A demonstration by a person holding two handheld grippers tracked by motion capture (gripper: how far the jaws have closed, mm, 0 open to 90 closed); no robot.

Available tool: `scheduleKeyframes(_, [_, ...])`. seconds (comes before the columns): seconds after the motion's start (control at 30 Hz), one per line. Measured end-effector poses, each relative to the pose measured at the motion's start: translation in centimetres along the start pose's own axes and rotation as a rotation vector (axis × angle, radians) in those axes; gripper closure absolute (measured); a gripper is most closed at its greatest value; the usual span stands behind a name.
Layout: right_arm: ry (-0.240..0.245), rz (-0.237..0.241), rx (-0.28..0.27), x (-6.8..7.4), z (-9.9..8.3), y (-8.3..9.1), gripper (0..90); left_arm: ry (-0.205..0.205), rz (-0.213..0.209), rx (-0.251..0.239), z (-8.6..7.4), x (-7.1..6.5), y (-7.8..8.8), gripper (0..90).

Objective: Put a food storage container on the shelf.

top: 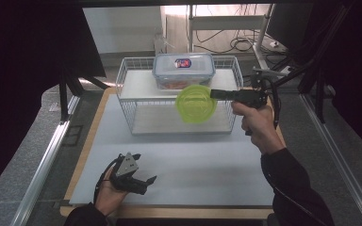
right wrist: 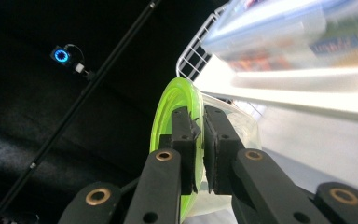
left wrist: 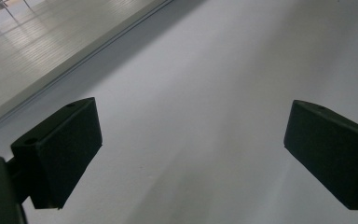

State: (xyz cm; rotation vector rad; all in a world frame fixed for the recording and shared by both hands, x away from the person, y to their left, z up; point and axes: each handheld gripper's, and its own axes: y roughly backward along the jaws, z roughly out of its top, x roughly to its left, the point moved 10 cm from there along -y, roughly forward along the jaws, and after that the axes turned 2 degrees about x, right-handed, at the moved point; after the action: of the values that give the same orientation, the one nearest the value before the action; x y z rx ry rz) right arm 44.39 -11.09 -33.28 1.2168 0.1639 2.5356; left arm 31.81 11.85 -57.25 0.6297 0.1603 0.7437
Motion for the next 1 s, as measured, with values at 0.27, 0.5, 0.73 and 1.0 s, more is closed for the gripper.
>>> scheduleKeyframes(0.27, [0.011,-0.007,-0.043,1.2,3.0,0.0,84.0,-0.002,-0.002,0.000,0.0,0.0,0.0,3.9])
scheduleKeyframes(0.5, [0.019,-0.044,-0.064,1.4,5.4,-0.8,84.1,-0.002,-0.004,0.001,0.0,0.0,0.1,3.9])
scheduleKeyframes(0.73, [-0.005,-0.070,-0.092,0.7,7.0,-1.6,84.1,-0.002,-0.007,0.000,0.0,-0.1,0.1,3.9])
scheduleKeyframes(1.0, [-0.029,-0.083,-0.129,0.5,9.5,-2.3,84.1,-0.001,-0.010,-0.002,0.0,-0.1,0.1,3.9])
